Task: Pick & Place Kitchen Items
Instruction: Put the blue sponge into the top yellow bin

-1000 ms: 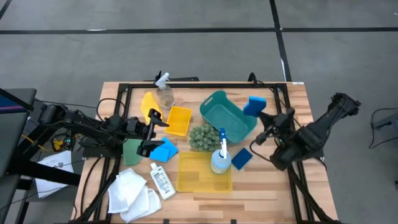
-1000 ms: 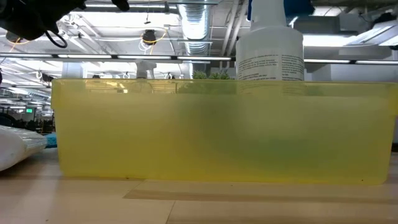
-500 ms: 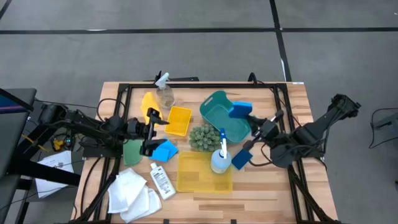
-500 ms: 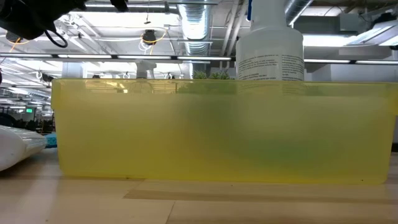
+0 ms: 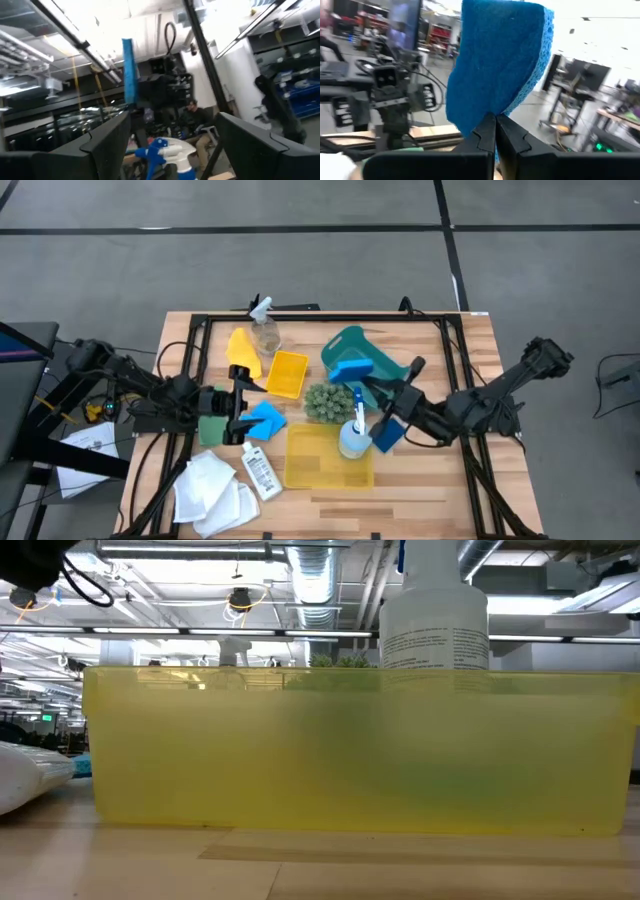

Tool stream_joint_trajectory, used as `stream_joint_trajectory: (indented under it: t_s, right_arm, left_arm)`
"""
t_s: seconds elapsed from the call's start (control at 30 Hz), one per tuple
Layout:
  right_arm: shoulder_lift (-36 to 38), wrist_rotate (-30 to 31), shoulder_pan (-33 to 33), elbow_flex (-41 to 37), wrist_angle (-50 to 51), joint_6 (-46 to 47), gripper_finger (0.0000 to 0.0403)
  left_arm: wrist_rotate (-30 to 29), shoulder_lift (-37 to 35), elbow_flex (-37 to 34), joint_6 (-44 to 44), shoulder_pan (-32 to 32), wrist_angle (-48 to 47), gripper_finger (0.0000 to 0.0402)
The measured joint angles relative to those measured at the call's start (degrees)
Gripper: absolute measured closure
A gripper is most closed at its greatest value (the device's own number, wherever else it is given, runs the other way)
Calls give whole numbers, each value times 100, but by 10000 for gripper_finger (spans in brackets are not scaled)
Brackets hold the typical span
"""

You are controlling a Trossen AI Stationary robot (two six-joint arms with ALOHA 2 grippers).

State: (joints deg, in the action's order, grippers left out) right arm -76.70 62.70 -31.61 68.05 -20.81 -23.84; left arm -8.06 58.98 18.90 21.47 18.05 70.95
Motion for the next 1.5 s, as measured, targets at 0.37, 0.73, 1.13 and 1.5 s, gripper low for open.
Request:
stream_joint_trajectory:
  t_s: [0.37, 0.73, 1.13, 1.5]
  right_arm:
    - [-921, -643, 370, 490, 68, 210, 403]
    - [-1369, -717, 555, 753, 64, 155, 403]
    - [-1447, -837, 650, 753, 395, 549, 403]
    - [-1633, -1204, 869, 744, 350, 693, 403]
  left_arm:
    - [-1814, 632, 826, 1603, 729, -998, 146]
    - [-2805, 1541, 1457, 2536, 1014, -311, 182]
    - [-2508, 1617, 1486, 2738, 1020, -105, 187]
    - [-2968, 1611, 1486, 2569, 889, 249, 209]
